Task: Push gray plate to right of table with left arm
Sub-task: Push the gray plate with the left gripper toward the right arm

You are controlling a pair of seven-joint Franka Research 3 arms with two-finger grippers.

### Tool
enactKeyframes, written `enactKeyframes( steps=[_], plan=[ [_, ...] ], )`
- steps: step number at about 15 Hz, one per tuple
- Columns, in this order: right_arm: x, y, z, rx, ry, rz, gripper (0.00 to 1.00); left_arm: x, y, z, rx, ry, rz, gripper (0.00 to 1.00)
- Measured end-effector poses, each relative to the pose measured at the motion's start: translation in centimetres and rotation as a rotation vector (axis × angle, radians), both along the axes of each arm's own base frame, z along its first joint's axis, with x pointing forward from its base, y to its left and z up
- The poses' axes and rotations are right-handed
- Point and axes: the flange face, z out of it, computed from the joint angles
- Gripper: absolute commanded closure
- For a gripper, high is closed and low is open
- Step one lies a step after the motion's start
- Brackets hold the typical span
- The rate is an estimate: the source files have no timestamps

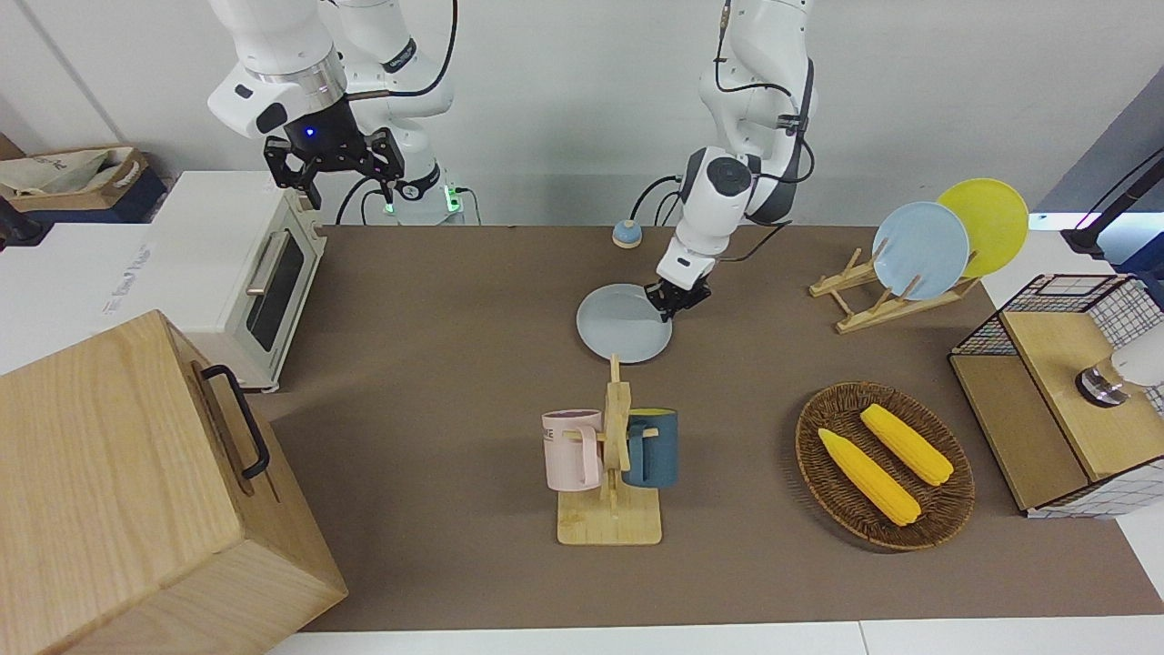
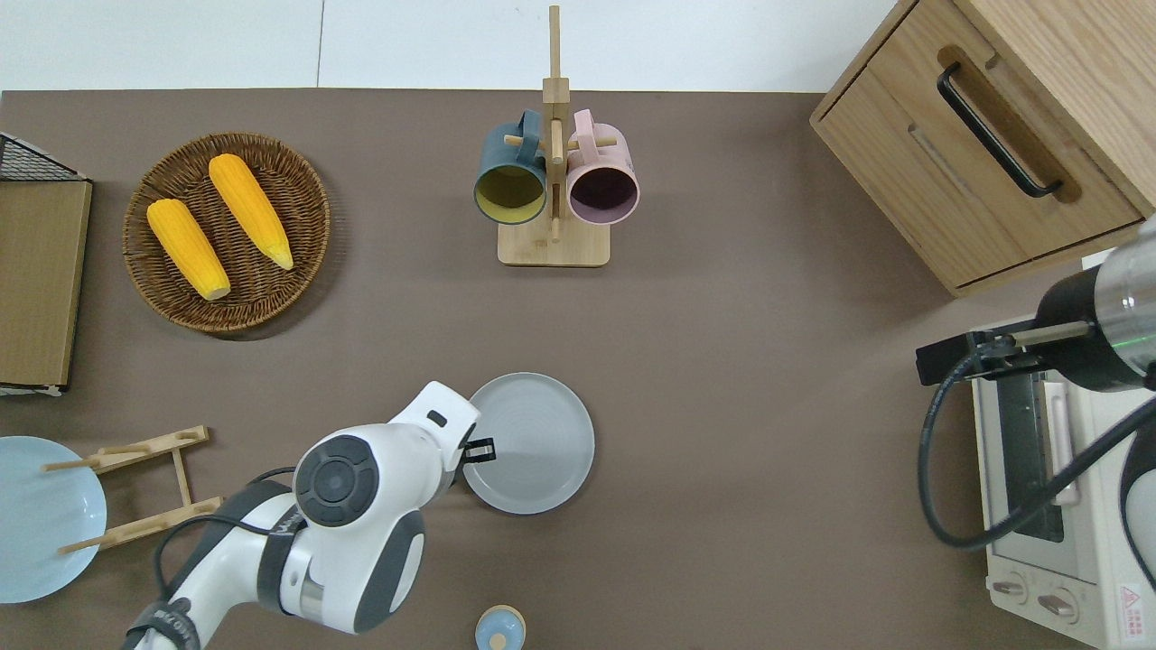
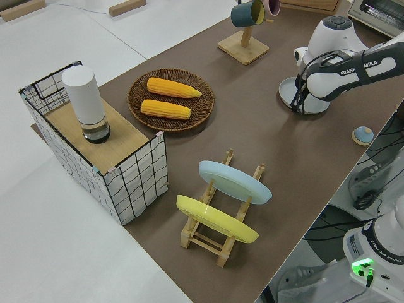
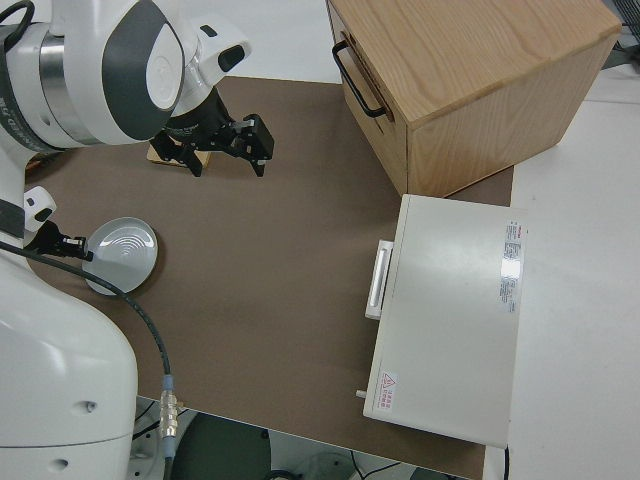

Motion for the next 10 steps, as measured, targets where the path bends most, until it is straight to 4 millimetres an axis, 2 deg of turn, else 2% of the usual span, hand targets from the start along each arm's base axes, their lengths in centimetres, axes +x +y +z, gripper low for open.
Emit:
enactKeyframes(
  steps=[2, 10],
  plan=[
    [0.0, 0.0, 0.0, 0.000, 0.000, 0.000, 0.017, 0.1, -4.9, -0.3, -0.007, 0.001, 0.001, 1.00],
    [0.0, 0.0, 0.0, 0.000, 0.000, 0.000, 0.017, 1.2, -15.9, -0.4, -0.074, 0.009, 0.065, 1.00]
  ],
)
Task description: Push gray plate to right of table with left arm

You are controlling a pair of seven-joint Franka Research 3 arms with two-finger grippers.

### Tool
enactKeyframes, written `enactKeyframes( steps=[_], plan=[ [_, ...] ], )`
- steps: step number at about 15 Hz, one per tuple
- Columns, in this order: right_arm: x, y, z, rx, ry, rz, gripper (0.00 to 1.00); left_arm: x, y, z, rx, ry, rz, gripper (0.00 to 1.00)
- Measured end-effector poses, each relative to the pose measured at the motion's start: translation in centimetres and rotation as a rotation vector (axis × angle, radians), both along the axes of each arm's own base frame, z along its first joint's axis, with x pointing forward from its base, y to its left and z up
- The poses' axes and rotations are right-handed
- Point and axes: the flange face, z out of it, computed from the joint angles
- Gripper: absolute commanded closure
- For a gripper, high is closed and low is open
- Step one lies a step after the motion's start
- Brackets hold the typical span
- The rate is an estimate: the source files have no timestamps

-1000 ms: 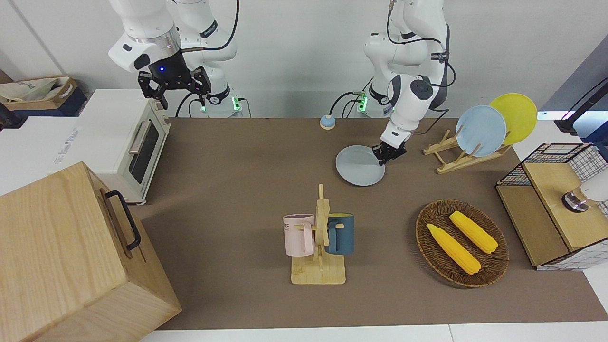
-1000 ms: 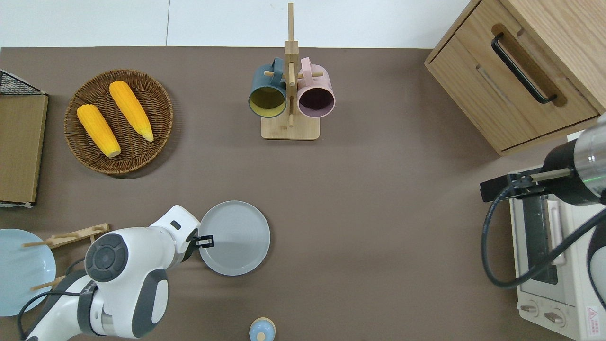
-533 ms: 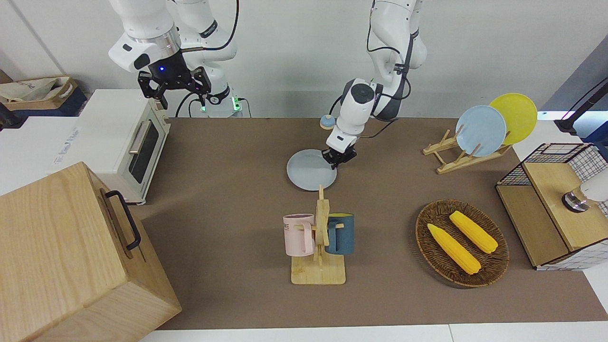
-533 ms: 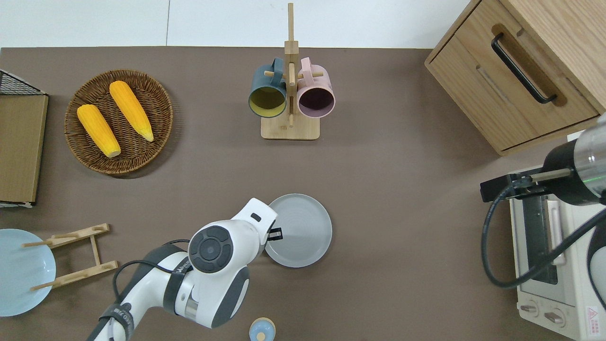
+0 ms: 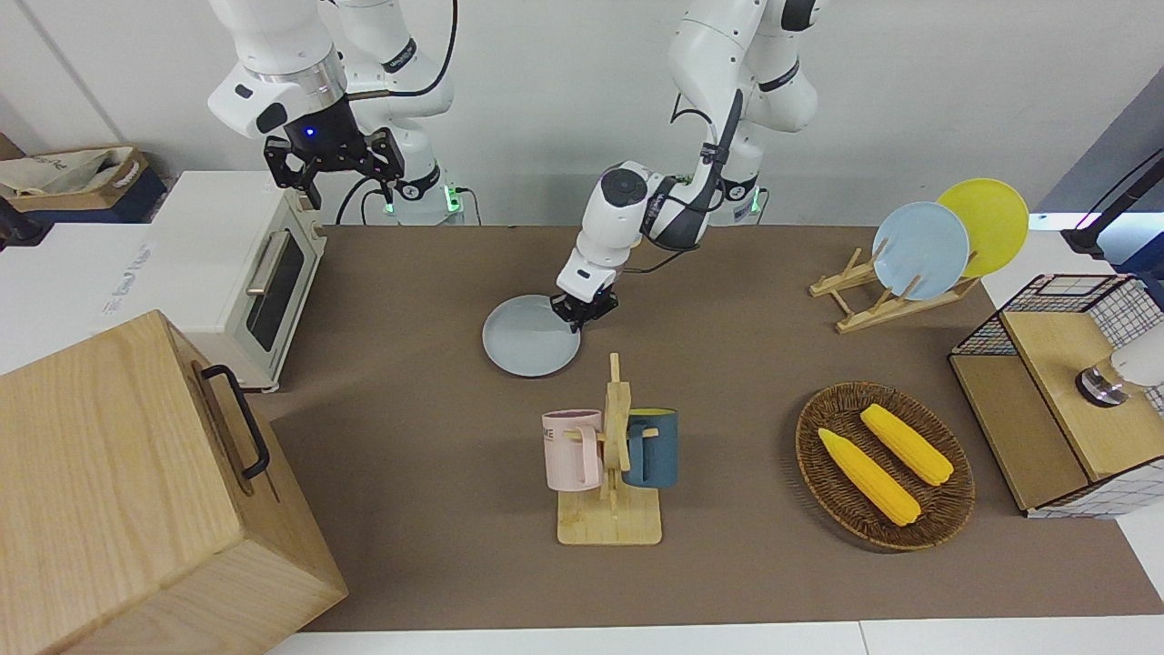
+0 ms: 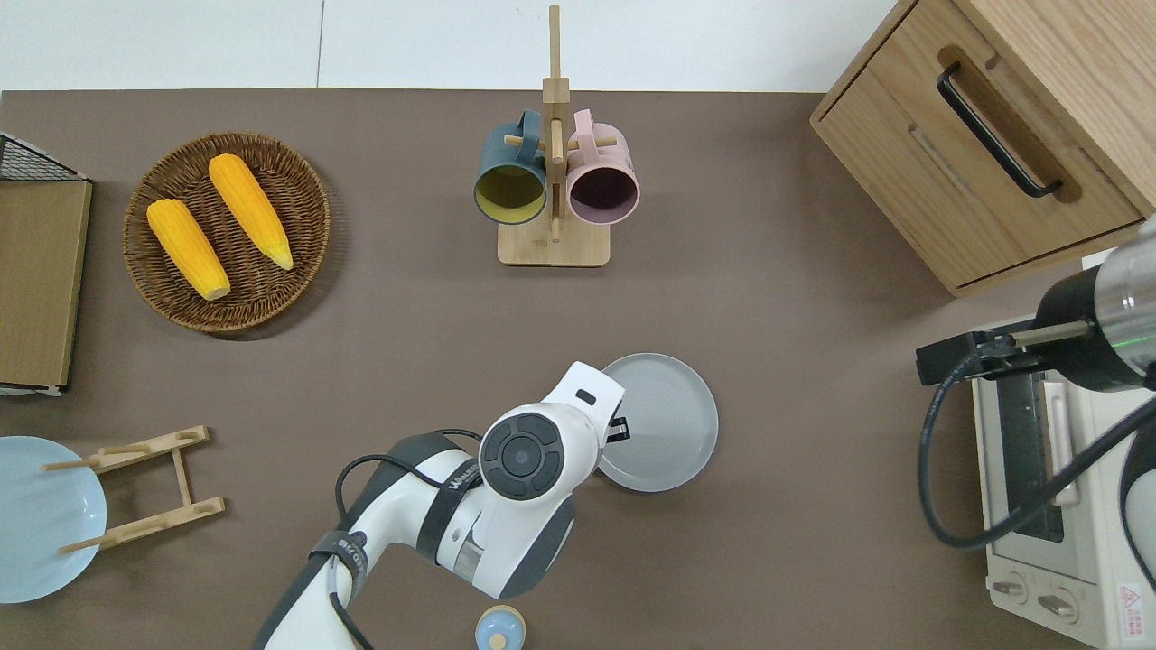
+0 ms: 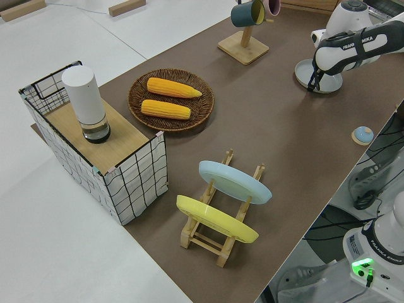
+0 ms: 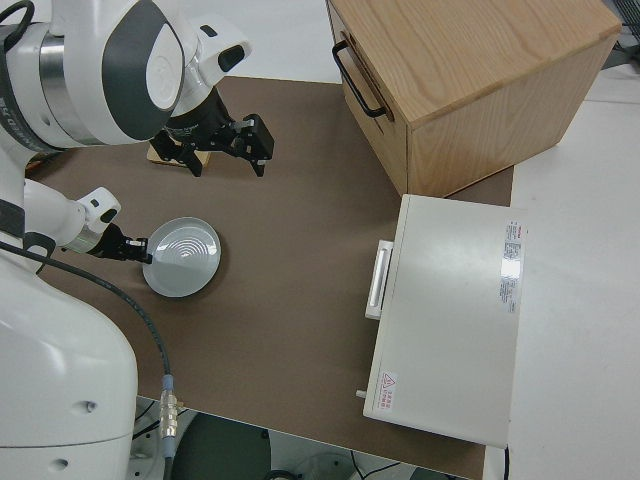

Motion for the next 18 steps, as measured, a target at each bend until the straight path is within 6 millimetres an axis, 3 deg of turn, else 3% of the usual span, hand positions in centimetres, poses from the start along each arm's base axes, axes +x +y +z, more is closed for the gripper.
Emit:
enactKeyframes(
  steps=[5, 9, 12, 13, 14, 15, 16, 18],
  plan=[
    [0.0, 0.0, 0.0, 0.000, 0.000, 0.000, 0.017, 0.4, -4.9, 0.0, -0.037, 0.002, 0.039, 1.00],
    [0.0, 0.0, 0.0, 0.000, 0.000, 0.000, 0.017, -0.6, -8.8, -0.2, -0.060, 0.009, 0.054, 1.00],
    [0.0, 0.0, 0.0, 0.000, 0.000, 0.000, 0.017, -1.0, -10.5, -0.2, -0.072, 0.011, 0.061, 1.00],
    [0.0, 0.0, 0.0, 0.000, 0.000, 0.000, 0.017, -1.2, -10.9, -0.2, -0.074, 0.011, 0.061, 0.91],
    [0.0, 0.0, 0.0, 0.000, 0.000, 0.000, 0.017, -1.3, -11.1, -0.2, -0.075, 0.011, 0.061, 0.74],
    [0.0, 0.0, 0.0, 0.000, 0.000, 0.000, 0.017, -1.3, -11.3, -0.2, -0.076, 0.011, 0.062, 0.38],
    [0.0, 0.0, 0.0, 0.000, 0.000, 0.000, 0.017, -1.3, -11.3, -0.2, -0.077, 0.011, 0.062, 0.18],
    [0.0, 0.0, 0.0, 0.000, 0.000, 0.000, 0.017, -1.2, -11.2, -0.5, -0.071, 0.010, 0.059, 0.13]
  ],
)
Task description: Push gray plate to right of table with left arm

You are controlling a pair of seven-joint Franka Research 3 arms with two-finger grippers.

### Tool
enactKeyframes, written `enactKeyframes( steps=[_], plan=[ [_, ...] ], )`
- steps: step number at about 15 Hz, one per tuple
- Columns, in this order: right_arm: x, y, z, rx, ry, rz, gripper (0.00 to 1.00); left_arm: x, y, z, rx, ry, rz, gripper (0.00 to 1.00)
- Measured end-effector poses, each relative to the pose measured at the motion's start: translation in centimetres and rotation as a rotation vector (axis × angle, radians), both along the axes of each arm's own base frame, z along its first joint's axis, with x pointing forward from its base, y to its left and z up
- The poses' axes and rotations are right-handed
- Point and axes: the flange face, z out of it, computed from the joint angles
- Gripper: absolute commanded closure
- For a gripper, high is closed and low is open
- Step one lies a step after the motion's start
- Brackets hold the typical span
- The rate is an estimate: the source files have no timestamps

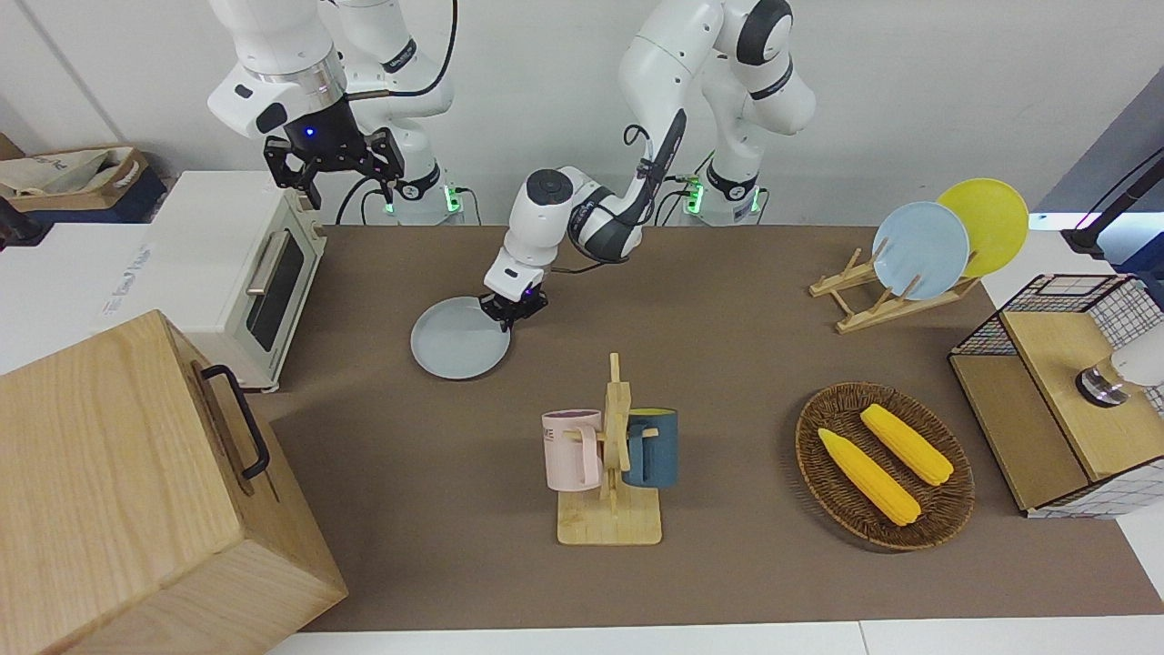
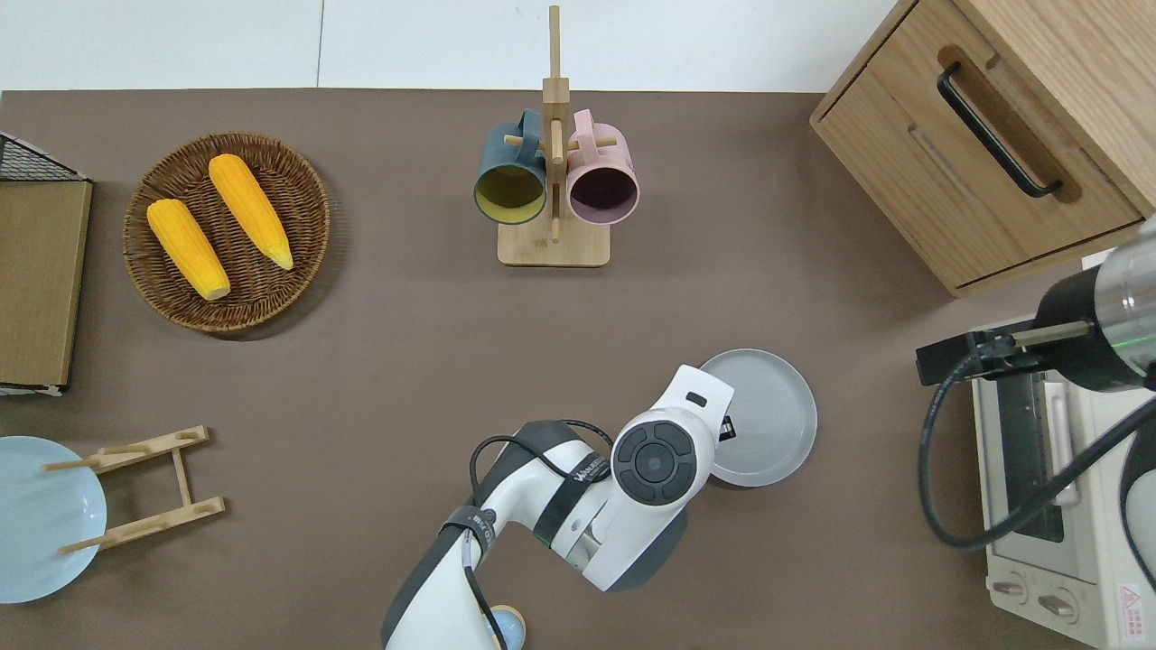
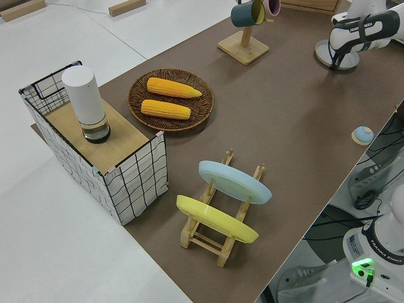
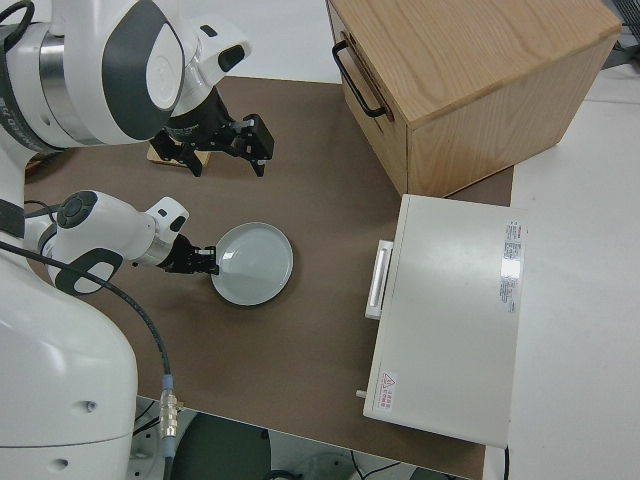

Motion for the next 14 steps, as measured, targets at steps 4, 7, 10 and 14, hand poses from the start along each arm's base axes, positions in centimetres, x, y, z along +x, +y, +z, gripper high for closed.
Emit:
enactKeyframes(
  steps=[4, 7, 10, 14],
  plan=[
    [0.0, 0.0, 0.0, 0.000, 0.000, 0.000, 0.017, 1.0, 0.5, 0.5, 0.008, -0.024, -0.013, 0.02],
    [0.0, 0.0, 0.0, 0.000, 0.000, 0.000, 0.017, 2.1, 1.9, 0.9, 0.029, -0.017, -0.041, 0.02],
    [0.0, 0.0, 0.0, 0.000, 0.000, 0.000, 0.017, 4.1, 5.1, 2.5, 0.065, 0.016, -0.088, 0.01],
    [0.0, 0.0, 0.0, 0.000, 0.000, 0.000, 0.017, 6.1, 9.7, 5.1, 0.111, 0.072, -0.158, 0.01]
  ],
)
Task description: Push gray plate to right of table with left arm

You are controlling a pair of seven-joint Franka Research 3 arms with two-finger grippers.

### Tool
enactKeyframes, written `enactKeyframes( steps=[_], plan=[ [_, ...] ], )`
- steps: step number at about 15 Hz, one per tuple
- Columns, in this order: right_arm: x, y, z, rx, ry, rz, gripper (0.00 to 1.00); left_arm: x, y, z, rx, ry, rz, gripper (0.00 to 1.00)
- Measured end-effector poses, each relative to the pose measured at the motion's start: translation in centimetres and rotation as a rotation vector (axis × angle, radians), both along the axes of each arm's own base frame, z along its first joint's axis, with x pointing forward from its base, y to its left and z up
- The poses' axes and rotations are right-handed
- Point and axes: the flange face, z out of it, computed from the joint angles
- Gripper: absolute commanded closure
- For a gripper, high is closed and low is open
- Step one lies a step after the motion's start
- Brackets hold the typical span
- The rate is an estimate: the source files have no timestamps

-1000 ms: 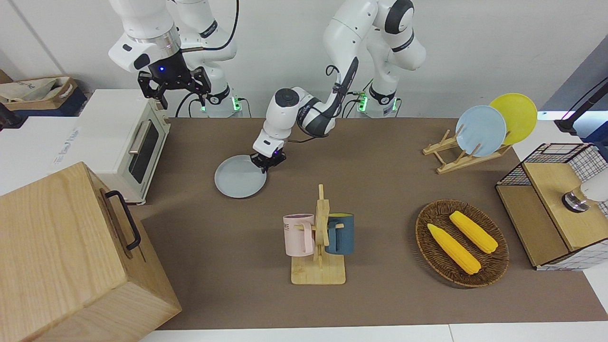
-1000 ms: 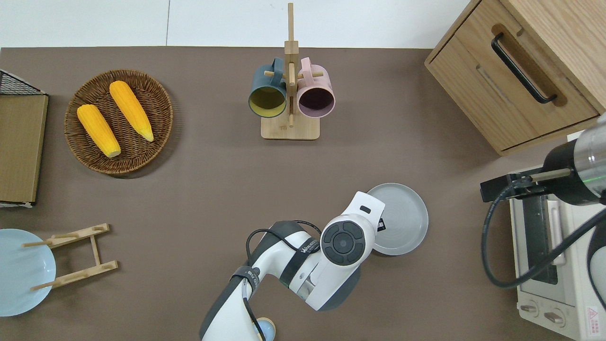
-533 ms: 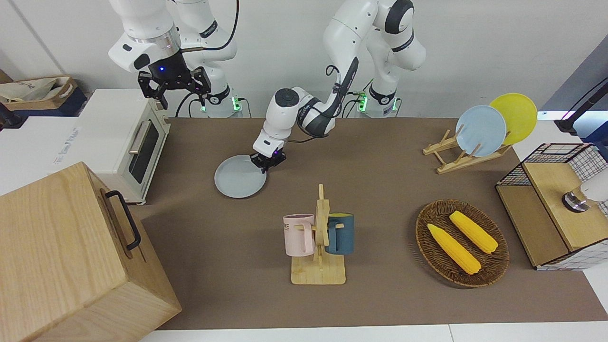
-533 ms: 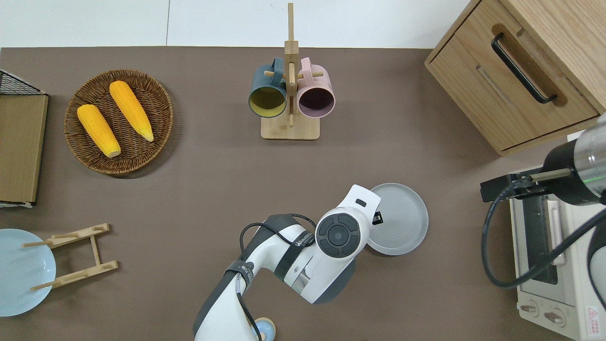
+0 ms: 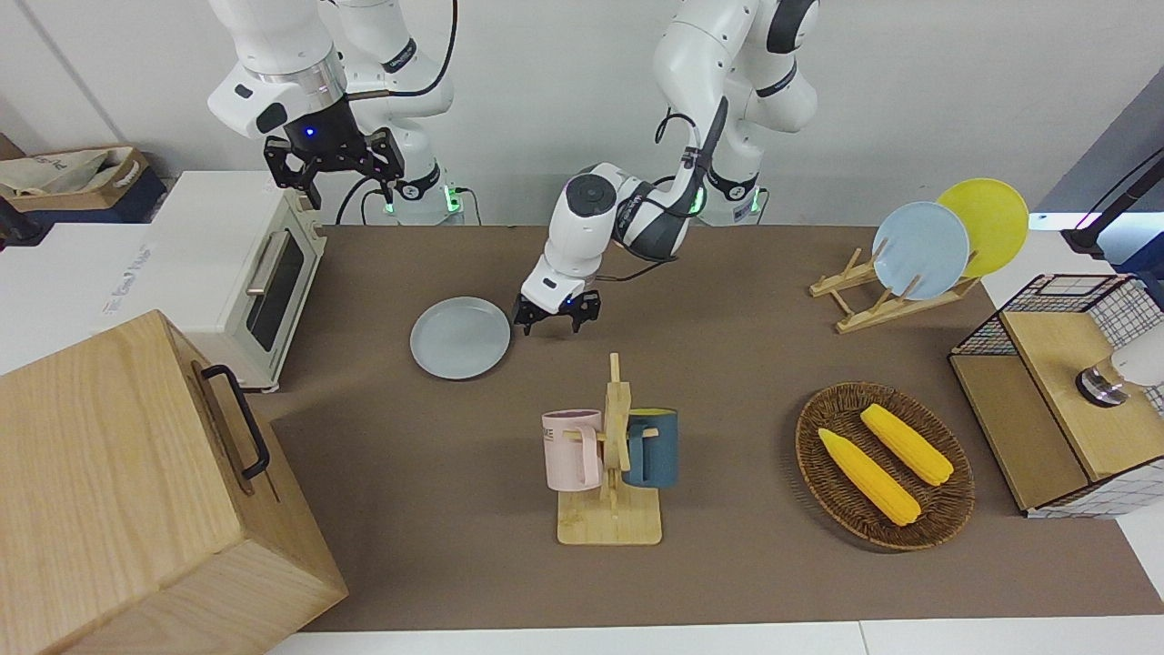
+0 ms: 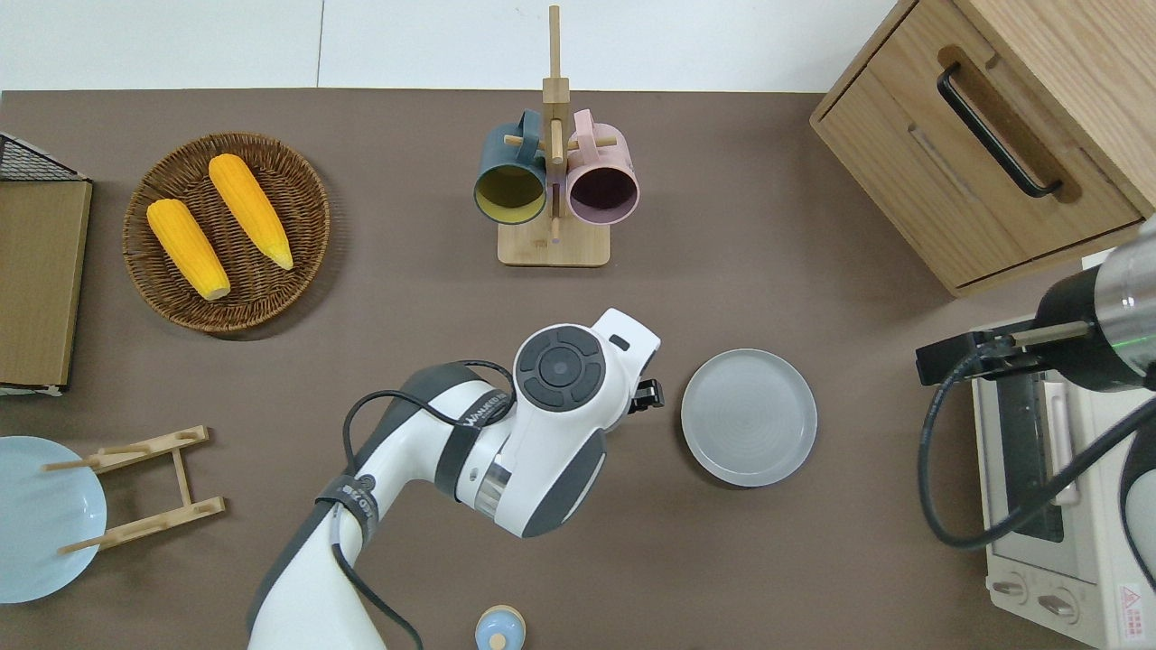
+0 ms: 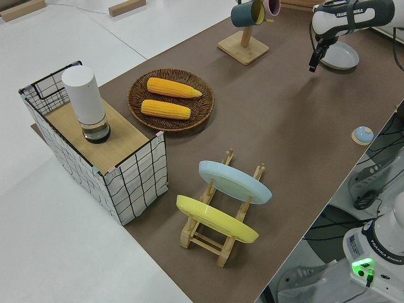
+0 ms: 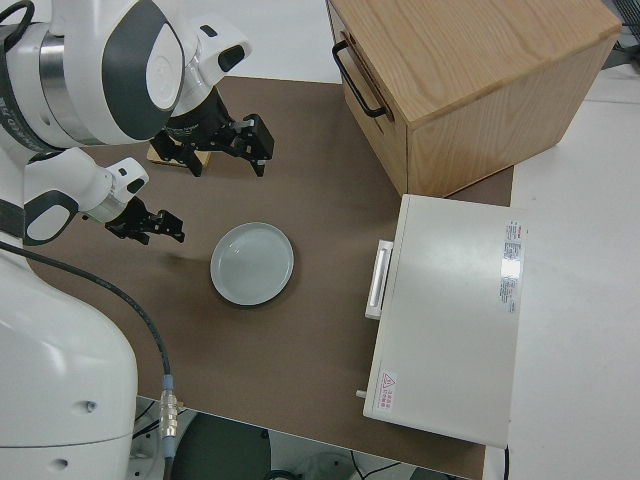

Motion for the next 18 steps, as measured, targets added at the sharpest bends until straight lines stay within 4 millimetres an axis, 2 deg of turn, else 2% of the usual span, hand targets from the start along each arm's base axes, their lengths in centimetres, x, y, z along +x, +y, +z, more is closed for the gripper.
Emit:
enactKeyframes(
  steps=[5, 9, 13, 18],
  plan=[
    [0.0, 0.0, 0.0, 0.000, 0.000, 0.000, 0.017, 2.4, 6.8, 2.8, 0.038, 0.073, -0.054, 0.01],
    [0.0, 0.0, 0.0, 0.000, 0.000, 0.000, 0.017, 4.2, 13.3, 6.8, 0.037, 0.088, -0.072, 0.01],
    [0.0, 0.0, 0.0, 0.000, 0.000, 0.000, 0.017, 4.9, 19.1, 11.1, 0.084, 0.052, -0.072, 0.01],
    [0.0, 0.0, 0.0, 0.000, 0.000, 0.000, 0.017, 5.1, 24.3, 15.0, 0.132, 0.013, -0.091, 0.01]
  ],
)
